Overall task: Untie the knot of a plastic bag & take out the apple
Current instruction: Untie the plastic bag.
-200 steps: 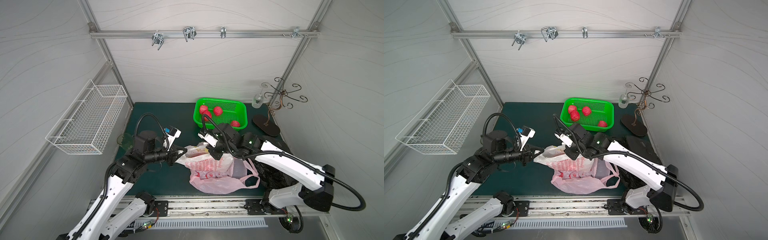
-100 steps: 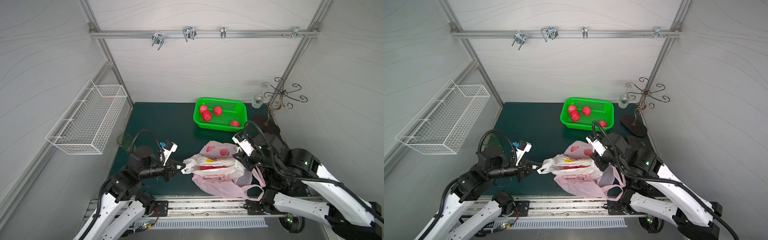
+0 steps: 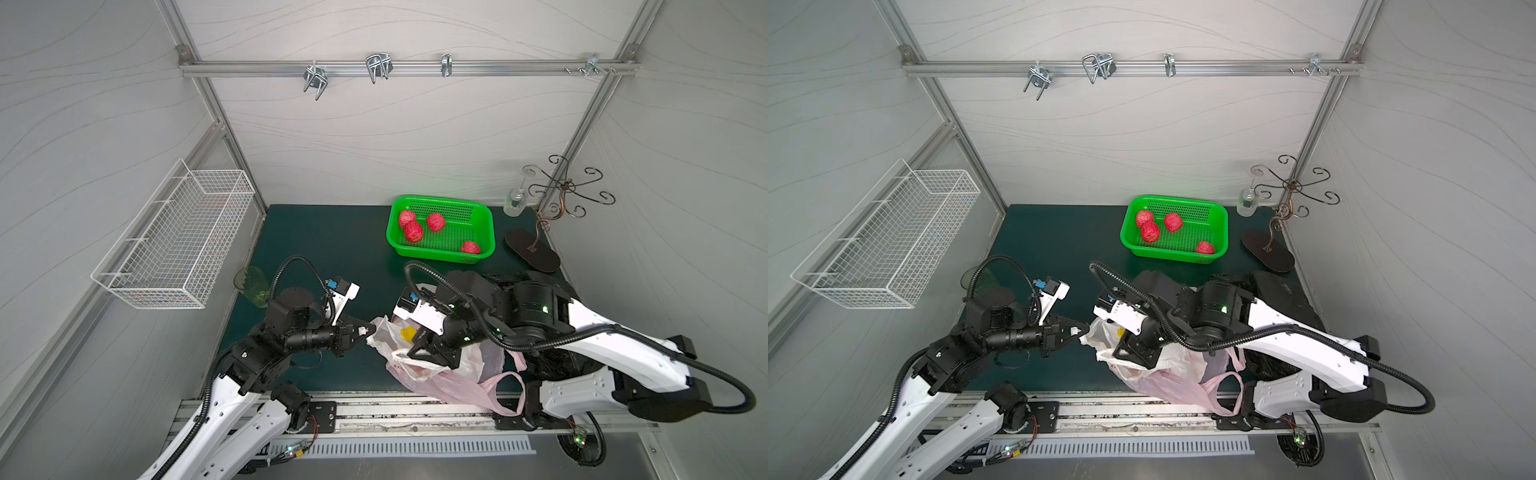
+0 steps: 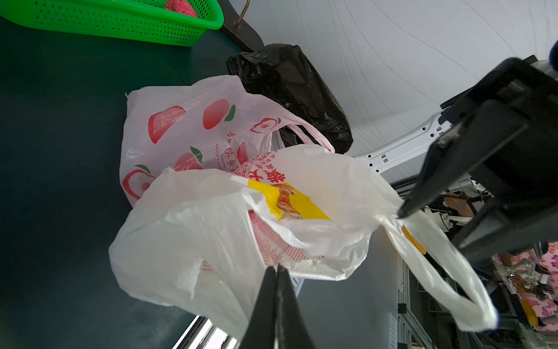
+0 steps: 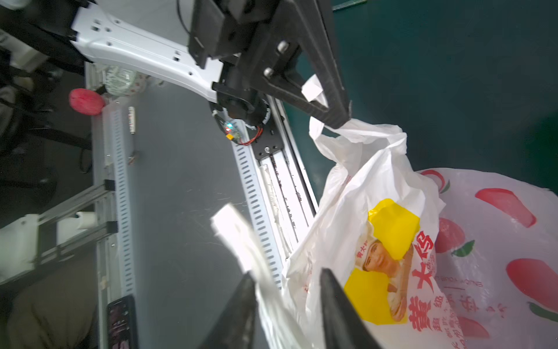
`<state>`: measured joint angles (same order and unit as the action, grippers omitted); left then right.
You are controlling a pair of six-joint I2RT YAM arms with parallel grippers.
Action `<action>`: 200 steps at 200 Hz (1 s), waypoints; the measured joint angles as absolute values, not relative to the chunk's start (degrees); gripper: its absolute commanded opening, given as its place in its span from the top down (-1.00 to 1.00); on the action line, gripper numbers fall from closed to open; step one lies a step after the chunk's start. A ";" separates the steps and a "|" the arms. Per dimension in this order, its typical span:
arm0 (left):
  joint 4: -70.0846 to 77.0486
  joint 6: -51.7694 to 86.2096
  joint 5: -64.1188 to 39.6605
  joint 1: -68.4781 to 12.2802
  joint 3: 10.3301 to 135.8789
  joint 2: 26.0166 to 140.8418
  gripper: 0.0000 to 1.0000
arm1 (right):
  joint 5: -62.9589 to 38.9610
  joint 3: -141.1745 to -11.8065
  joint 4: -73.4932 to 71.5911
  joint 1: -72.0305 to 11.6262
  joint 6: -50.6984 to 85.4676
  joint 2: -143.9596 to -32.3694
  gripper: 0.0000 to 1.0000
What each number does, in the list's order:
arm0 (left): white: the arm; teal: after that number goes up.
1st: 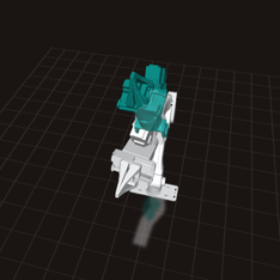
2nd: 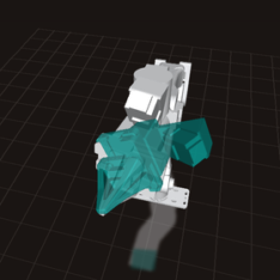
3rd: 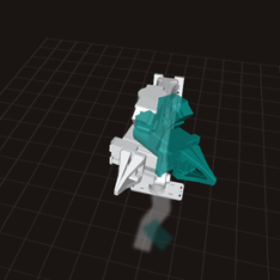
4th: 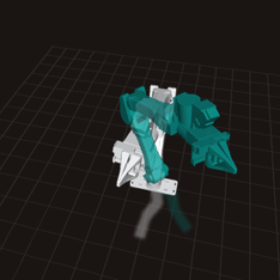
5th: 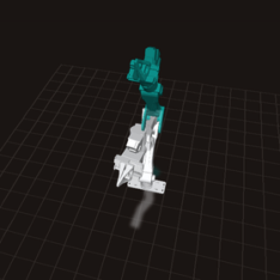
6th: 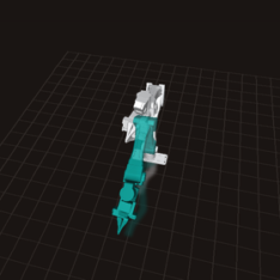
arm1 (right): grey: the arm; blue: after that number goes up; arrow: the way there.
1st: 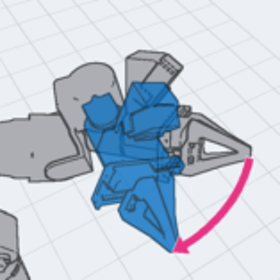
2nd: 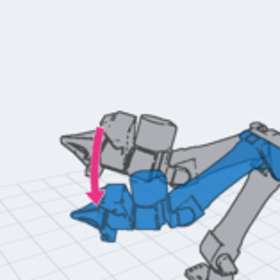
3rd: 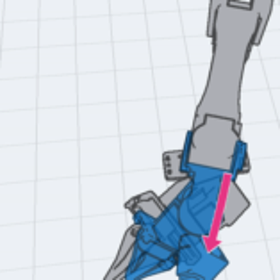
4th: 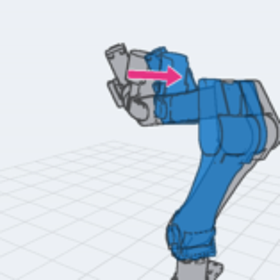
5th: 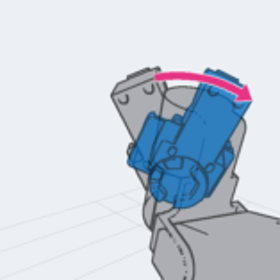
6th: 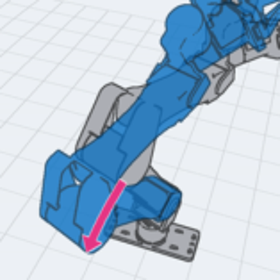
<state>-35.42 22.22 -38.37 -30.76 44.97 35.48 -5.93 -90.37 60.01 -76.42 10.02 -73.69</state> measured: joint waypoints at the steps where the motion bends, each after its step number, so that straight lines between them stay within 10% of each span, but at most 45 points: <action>1: -35.42 22.24 -38.37 -30.79 44.97 35.48 1.00 | -5.56 -90.39 60.01 -76.47 10.02 -73.65 -0.47; 64: -34.85 22.59 -38.04 -31.44 45.21 37.67 1.00 | -3.38 -104.71 58.65 -77.78 8.71 -72.12 0.94; 115: -35.09 22.09 -37.23 -31.55 46.76 38.35 1.00 | -13.43 -104.25 57.71 -81.52 9.89 -78.94 1.00; 200: -35.35 22.06 -37.08 -31.57 47.37 37.60 1.00 | 9.58 -91.61 58.83 -76.51 11.55 -86.70 1.00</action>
